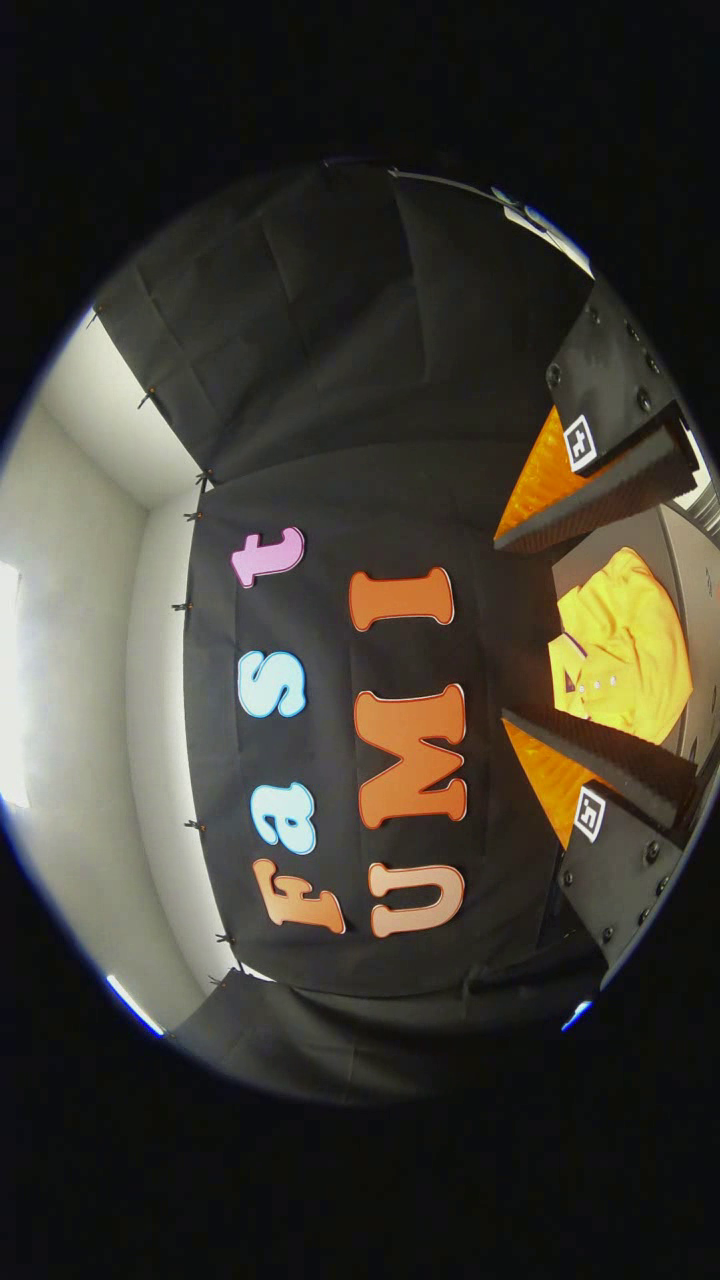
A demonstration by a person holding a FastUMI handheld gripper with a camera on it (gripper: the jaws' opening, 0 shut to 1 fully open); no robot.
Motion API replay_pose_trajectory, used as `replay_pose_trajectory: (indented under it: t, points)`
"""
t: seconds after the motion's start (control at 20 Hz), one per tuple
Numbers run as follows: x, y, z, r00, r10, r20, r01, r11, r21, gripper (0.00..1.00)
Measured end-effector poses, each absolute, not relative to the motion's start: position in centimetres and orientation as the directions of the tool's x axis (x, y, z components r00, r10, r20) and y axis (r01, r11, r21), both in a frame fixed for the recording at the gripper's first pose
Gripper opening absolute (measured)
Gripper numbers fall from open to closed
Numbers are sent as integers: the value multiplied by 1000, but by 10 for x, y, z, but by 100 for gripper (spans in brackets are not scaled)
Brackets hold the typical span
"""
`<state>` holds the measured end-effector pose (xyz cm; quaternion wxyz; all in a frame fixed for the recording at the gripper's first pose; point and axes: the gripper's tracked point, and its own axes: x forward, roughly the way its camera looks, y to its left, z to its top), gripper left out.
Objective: Put the clothes into the washing machine and then close the washing machine lid.
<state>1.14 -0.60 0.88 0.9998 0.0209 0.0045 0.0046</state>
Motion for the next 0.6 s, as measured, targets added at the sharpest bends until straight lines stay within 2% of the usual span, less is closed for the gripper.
replay_pose_trajectory:
  t: [0.4,0.6]
  points:
    - [31,15,22,999,39,-10,-39,998,-41,98]
    - [61,36,17,996,77,-51,-81,994,-68,98]
